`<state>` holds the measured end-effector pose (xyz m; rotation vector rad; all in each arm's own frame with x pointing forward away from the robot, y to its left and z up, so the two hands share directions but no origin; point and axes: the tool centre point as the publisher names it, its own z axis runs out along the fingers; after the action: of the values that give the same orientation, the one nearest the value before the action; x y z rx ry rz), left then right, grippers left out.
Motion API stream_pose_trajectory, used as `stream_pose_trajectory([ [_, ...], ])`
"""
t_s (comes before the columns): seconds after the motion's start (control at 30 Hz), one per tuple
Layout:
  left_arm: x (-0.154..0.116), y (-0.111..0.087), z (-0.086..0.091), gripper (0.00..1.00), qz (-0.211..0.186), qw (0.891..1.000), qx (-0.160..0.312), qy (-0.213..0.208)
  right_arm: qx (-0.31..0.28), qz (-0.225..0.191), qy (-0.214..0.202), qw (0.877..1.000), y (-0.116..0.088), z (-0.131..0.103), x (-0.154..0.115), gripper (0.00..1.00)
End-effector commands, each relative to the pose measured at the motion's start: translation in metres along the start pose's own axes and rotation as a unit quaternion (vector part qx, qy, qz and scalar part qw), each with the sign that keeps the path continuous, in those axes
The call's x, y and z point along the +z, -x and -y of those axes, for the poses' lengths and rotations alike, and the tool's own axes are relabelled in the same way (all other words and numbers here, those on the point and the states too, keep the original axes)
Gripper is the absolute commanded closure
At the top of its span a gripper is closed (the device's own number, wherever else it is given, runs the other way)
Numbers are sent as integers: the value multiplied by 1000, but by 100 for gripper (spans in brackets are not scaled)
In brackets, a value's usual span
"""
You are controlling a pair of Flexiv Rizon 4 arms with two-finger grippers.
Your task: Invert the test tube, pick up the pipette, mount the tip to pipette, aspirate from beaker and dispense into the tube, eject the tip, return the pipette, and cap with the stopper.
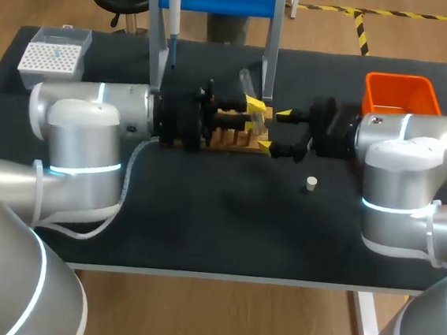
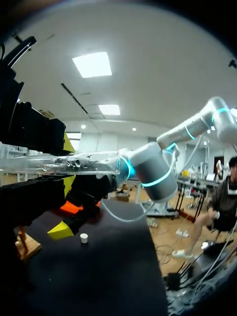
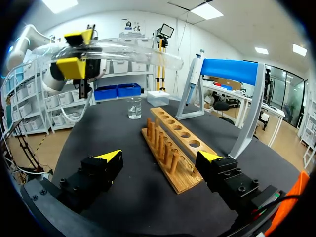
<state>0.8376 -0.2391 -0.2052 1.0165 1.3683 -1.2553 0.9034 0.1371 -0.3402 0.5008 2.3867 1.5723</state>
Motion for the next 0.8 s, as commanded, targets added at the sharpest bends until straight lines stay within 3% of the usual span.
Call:
stream_pose_trajectory([
  [0.03,-14,11,-11,100,21,992,-122,-13,0,0,0,1000,0,0,0,0],
  [0.2,-15,20,-18,100,14,973,-232,-12,0,0,0,1000,0,0,0,0],
  [0.33,-14,19,-20,100,7,939,-343,-18,0,0,0,1000,0,0,0,0],
  [0.47,-18,23,-23,100,6,915,-404,-11,0,0,0,1000,0,0,0,0],
  [0.8,-18,23,-23,100,6,915,-404,-11,0,0,0,1000,0,0,0,0],
])
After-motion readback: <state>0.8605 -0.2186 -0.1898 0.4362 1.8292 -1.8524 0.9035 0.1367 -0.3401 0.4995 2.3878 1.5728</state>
